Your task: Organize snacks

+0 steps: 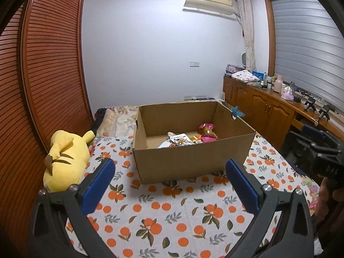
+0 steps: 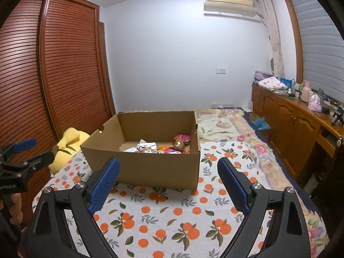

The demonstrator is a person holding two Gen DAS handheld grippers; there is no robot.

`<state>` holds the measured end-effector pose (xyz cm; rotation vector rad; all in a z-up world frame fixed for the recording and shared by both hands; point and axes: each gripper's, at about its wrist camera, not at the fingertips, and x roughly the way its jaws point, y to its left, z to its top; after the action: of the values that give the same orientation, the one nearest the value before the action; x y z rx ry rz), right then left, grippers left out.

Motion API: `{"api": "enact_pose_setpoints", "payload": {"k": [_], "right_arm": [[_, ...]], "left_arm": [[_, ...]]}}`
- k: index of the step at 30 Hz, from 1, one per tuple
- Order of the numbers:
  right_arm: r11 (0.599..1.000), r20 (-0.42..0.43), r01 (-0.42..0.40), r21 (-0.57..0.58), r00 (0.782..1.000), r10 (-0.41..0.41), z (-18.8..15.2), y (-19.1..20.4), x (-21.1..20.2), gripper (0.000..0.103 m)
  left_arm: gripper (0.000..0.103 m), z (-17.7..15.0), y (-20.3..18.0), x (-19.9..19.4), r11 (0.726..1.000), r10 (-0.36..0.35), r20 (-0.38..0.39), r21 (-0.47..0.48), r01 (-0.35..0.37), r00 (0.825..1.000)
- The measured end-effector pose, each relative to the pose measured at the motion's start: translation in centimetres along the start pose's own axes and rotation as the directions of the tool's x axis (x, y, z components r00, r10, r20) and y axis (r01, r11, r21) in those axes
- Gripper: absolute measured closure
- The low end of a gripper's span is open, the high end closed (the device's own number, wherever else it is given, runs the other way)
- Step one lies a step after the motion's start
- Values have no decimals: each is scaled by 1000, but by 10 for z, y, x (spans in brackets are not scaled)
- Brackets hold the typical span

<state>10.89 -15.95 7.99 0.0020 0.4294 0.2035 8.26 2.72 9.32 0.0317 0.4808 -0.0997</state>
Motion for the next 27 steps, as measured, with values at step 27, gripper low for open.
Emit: {"api": "enact_pose_setpoints", "payload": {"k": [27], "right_arm": [[1000,-49,24,-16,999,-24,-30,1,7,9]], "left_arm": [[0,-29,13,5,999,46,-30,-26,-47,998]]}}
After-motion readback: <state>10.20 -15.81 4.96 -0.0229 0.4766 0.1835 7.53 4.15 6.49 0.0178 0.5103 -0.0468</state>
